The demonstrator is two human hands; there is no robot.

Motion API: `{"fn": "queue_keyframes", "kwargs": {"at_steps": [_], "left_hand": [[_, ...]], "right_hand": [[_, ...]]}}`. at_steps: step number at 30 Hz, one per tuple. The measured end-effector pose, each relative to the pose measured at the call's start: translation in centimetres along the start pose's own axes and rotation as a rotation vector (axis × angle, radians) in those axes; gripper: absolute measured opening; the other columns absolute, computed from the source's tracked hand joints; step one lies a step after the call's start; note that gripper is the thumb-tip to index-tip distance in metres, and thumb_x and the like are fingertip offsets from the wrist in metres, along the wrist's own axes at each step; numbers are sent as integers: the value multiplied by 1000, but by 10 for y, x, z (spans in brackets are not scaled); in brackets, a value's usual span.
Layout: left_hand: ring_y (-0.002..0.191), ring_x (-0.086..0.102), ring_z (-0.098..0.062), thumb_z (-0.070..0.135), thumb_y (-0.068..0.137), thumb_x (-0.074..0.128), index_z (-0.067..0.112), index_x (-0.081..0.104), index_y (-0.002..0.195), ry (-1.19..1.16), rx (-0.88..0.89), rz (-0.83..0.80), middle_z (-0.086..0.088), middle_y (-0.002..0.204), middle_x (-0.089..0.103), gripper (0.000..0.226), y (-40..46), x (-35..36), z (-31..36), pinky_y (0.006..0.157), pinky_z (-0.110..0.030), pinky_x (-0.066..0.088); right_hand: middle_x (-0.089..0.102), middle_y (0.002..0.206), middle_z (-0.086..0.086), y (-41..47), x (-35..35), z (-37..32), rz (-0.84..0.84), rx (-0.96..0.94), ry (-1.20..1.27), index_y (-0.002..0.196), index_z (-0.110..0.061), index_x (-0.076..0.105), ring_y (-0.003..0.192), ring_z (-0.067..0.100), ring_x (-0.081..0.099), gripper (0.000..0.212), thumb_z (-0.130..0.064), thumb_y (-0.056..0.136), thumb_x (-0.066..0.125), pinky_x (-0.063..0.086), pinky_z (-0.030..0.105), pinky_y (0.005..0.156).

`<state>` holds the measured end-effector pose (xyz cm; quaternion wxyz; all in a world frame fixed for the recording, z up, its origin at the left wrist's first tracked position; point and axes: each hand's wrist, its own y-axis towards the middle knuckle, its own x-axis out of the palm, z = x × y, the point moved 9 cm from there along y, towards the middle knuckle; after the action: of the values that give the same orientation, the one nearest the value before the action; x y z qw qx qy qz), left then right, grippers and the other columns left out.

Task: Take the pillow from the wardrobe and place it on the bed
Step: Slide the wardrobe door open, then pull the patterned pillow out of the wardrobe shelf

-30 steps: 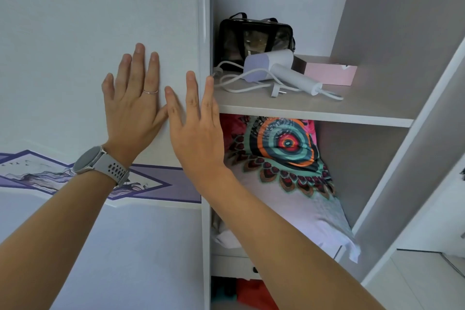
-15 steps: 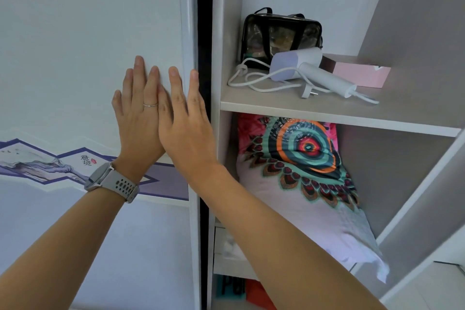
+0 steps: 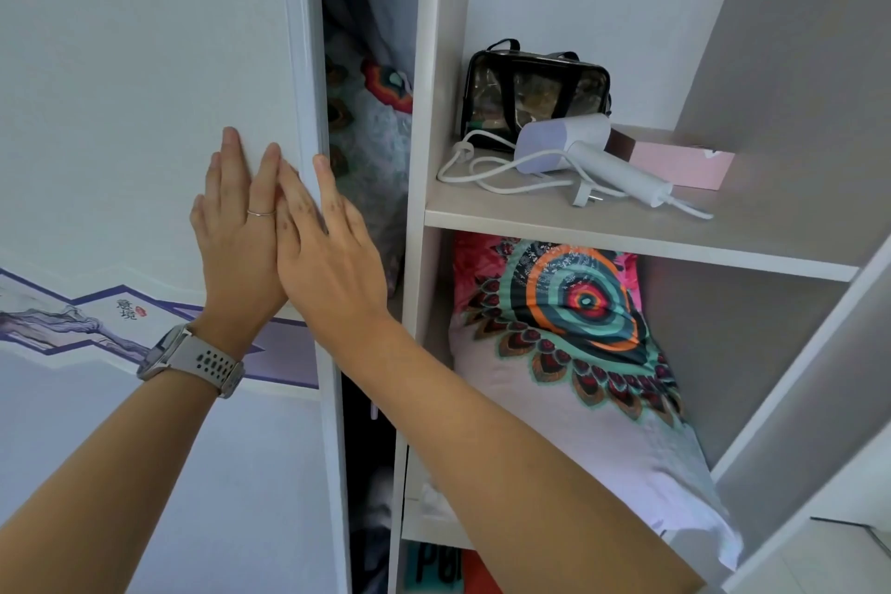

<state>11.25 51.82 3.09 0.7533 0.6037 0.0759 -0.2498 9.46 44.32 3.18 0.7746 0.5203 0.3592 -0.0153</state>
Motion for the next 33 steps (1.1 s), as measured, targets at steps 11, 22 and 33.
{"fn": "queue_keyframes", "kwargs": {"at_steps": [11, 22, 33], "left_hand": [[142, 17, -46, 30, 96, 44, 23, 28, 147, -6, 39, -11, -27, 157, 14, 54, -2, 8, 15, 105, -65, 24], [137, 28, -34, 69, 81, 48, 36, 29, 148, -41, 353, -153, -9, 156, 26, 77, -89, 94, 153, 105, -57, 30], [146, 0, -35, 90, 57, 44, 51, 16, 146, -169, -275, -1054, 3, 162, -1, 101, -204, 289, 149, 114, -59, 9]], "right_hand": [[39, 153, 9, -11, -4, 17, -39, -24, 33, 138, -5, 49, 146, 31, 21, 48, -7, 100, 20, 27, 37, 113], [36, 155, 6, -157, 15, 186, -227, 104, -28, 149, -12, 28, 142, 25, 34, 81, -35, 78, 60, 31, 49, 111], [4, 164, 4, -332, 48, 341, -690, 661, -45, 154, -19, -2, 149, 28, 8, 103, -76, 79, 38, 19, 56, 114]]}}
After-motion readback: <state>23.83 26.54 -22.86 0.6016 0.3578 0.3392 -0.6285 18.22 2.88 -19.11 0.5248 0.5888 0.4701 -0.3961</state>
